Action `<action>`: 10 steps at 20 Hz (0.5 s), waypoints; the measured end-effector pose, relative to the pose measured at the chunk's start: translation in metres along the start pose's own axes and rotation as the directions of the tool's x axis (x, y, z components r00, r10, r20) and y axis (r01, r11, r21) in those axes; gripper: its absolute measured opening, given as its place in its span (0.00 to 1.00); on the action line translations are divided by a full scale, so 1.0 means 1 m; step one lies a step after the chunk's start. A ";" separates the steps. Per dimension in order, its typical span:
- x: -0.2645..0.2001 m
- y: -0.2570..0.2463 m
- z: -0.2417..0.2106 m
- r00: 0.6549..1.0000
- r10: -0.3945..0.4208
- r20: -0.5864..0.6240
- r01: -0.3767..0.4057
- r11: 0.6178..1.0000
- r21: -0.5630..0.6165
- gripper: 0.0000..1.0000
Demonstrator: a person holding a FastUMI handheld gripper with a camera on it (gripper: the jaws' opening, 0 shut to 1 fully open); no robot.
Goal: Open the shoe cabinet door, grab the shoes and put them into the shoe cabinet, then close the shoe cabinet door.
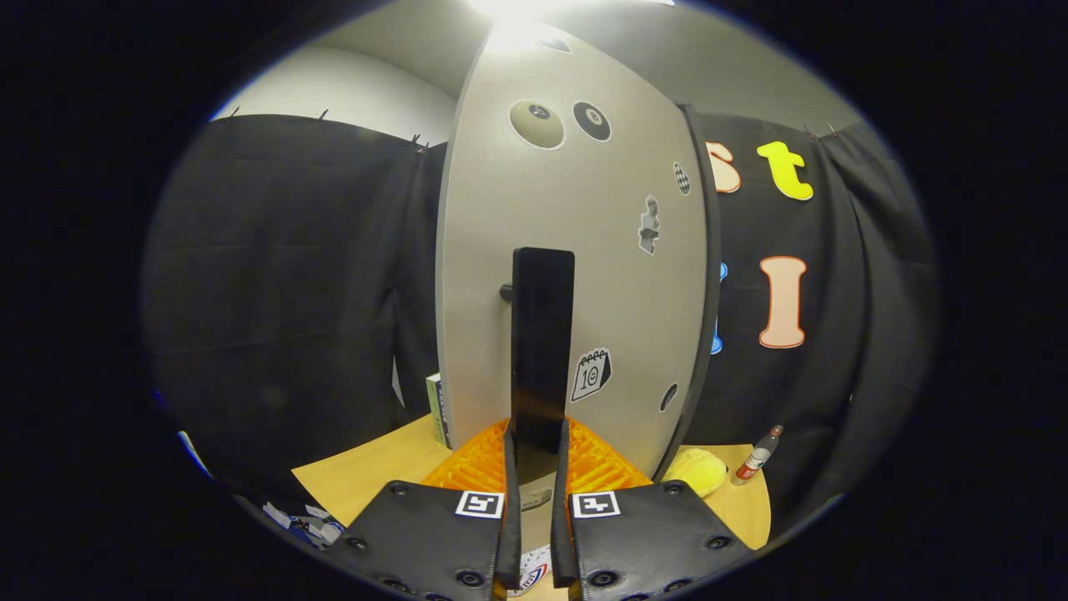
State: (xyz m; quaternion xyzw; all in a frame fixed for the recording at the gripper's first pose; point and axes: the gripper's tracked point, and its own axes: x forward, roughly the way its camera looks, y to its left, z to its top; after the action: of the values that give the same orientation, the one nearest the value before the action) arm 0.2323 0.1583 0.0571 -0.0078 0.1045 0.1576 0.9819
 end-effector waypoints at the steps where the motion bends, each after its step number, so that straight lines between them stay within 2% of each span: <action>1: 0.000 -0.002 0.000 1.000 0.005 -0.003 -0.005 1.000 0.009 0.16; 10: -0.008 -0.010 -0.003 0.996 0.085 -0.039 -0.081 0.993 0.083 0.18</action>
State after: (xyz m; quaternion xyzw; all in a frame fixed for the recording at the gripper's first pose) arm 0.2274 0.1463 0.0558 0.0334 0.1319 0.1938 0.9716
